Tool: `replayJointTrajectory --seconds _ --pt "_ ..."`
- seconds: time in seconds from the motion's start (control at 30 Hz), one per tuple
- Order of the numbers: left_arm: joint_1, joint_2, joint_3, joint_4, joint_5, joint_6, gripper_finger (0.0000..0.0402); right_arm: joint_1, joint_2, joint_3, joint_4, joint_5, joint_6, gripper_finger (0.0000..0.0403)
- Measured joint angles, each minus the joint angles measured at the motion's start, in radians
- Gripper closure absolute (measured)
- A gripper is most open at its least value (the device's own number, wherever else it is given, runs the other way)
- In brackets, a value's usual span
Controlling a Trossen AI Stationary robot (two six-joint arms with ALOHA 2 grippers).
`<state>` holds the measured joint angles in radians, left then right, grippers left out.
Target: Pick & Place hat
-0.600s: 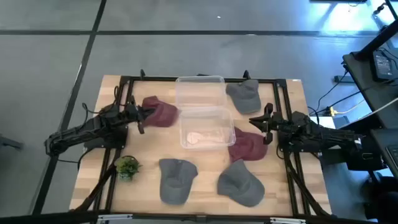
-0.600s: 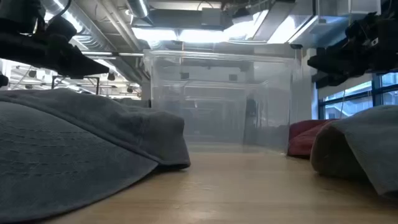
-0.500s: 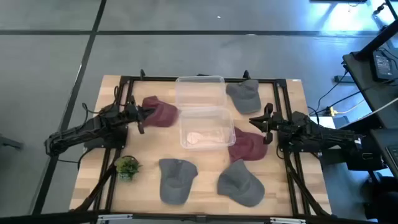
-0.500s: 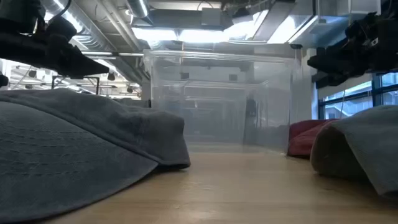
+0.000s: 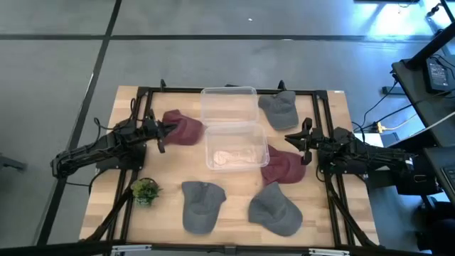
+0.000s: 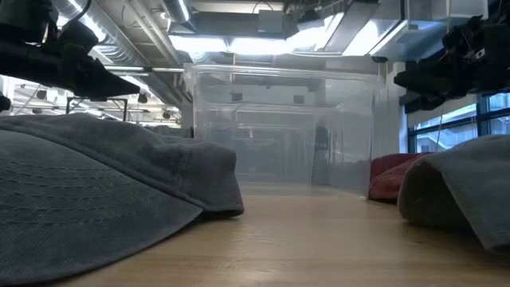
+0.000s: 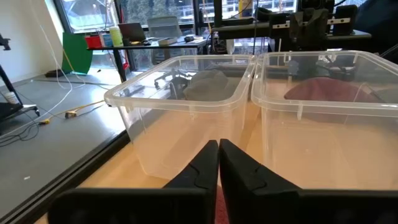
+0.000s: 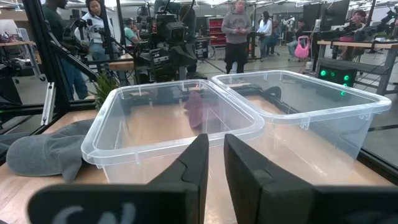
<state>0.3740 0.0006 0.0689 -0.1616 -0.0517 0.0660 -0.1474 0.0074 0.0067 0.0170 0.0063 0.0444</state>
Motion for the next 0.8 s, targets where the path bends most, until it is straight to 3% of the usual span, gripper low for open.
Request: replayJointTrajectory --seconds 0.8 --pt "0.0 0.0 0.0 0.0 0.0 0.0 0.039 0.0 0.0 0.0 0.0 0.0 0.0 0.035"
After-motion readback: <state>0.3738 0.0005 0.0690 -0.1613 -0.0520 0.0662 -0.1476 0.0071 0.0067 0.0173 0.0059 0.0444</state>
